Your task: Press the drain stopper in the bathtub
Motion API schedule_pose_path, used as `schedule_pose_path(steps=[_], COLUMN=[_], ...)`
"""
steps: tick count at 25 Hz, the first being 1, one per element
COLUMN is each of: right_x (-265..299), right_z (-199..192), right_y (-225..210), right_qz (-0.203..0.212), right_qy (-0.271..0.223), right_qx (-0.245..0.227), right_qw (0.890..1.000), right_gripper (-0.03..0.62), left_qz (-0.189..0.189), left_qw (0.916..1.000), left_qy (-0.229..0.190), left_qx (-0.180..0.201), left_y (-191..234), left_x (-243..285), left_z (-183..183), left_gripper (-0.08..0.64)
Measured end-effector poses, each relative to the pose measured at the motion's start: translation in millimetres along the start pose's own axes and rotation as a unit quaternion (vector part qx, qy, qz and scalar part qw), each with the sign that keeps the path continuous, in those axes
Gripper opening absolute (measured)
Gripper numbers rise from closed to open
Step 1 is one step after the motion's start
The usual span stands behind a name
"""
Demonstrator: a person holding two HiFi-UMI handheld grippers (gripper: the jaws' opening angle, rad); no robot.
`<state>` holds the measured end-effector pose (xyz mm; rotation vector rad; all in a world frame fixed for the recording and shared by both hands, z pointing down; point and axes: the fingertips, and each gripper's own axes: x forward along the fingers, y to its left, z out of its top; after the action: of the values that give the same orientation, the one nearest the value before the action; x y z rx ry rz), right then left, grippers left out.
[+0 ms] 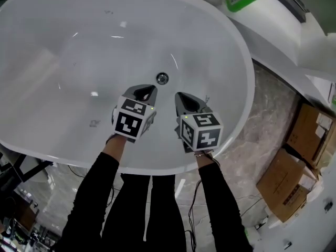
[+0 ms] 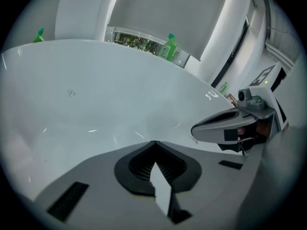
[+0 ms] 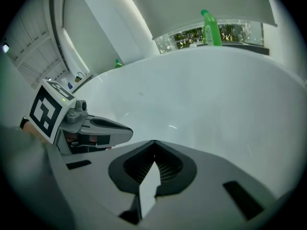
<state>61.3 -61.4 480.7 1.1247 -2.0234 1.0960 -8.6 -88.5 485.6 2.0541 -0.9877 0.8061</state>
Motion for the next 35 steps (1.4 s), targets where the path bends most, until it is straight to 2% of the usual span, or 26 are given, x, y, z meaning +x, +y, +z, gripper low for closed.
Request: schedule_pose_path(steps=[4,16,22,28,35], right_x=[19.7,80.8,109.5,129.4,155.6], right_z=[-12.0,-36.6,-52.4,-72.9,-90.2], right_y=[-13.1,-32.6,-44.7,-59.5,-62.2], right_qz=[-0.005,-0.004,-0.009,-0.016,-0.008], right_qy=[0.020,0.068,0.090,0.110,0.137], right_qx=[0.005,0.021,0.029,0.040,0.053], right_qw=[1.000,0.997,0.995,0.993,0.989], right_gripper=[0.002,0.001,0.001,0.001,0.002], left_qz=[-0.004,0.012,0.011,0.005,0.005], left_qw=[0.9991,0.9986,0.9979,0.9957,0.9941], left_qy=[0.008,0.045,0.064,0.092,0.107], left_qx=[-0.041,-0.025,-0.001,-0.016,-0.016], left_y=[10.1,41.9,53.4,62.9,62.7], left_x=[23.5,97.6,140.8,172.7,199.7], left_z=[-11.7,-52.9,-73.2,-96.4,-118.8], left_gripper=[0.005,0.005,0.005,0.005,0.005])
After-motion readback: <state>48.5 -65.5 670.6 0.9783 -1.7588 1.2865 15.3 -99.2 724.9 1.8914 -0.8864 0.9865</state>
